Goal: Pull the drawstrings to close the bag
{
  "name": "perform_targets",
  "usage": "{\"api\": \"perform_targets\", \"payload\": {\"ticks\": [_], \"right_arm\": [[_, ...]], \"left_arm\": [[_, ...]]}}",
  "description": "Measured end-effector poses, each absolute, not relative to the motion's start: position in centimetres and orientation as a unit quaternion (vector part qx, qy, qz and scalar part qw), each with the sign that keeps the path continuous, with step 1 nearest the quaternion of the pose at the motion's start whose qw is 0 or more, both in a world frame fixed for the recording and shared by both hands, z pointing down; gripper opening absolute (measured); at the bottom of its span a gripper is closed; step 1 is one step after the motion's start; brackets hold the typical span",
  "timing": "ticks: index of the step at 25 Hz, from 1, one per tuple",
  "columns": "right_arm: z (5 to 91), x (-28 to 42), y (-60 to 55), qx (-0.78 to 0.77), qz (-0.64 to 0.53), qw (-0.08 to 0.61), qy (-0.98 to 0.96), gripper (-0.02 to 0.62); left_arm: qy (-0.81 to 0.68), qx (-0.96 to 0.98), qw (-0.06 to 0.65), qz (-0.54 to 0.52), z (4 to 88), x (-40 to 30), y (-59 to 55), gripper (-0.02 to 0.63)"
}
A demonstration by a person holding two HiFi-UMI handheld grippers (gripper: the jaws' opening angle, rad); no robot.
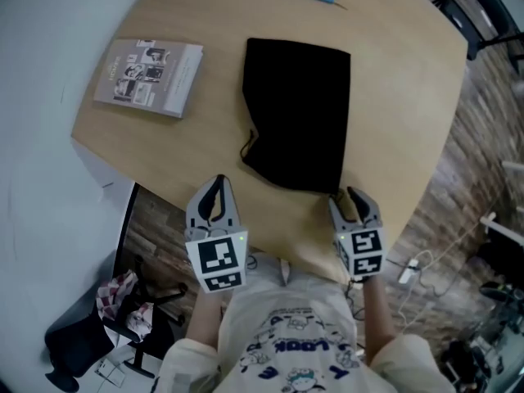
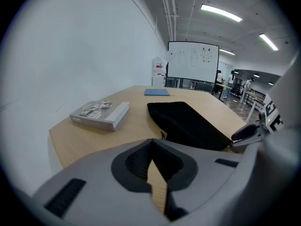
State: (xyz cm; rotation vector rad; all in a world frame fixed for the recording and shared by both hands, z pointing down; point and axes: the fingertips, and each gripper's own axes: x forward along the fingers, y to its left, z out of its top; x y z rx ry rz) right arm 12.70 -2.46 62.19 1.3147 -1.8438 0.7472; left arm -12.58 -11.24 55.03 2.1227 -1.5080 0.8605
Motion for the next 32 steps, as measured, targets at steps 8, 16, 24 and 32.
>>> {"api": "perform_targets", "payload": {"ticks": [8, 16, 24, 32], "right_arm": [[62.6, 12.3, -2.0, 0.504, 0.303, 0.37, -0.719, 0.122], [63.3, 12.9, -0.2, 0.492, 0.341, 0.386, -0.702, 0.009], [63.2, 12.7, -0.3, 0.486, 0.346, 0.383, -0.705, 0.009], [63.1, 12.7, -0.5, 0.488, 0.343, 0.383, -0.705, 0.009]], "left_arm": [[-0.536, 0.753, 0.216, 0.316, 56.6, -13.0, -12.5, -0.003], [-0.476, 0.776, 0.25, 0.33, 57.9, -11.5, -14.1, -0.003], [-0.382, 0.784, 0.351, 0.341, 60.3, -7.9, -15.4, 0.104], [-0.356, 0.761, 0.385, 0.381, 62.7, -6.8, -15.1, 0.101]]}}
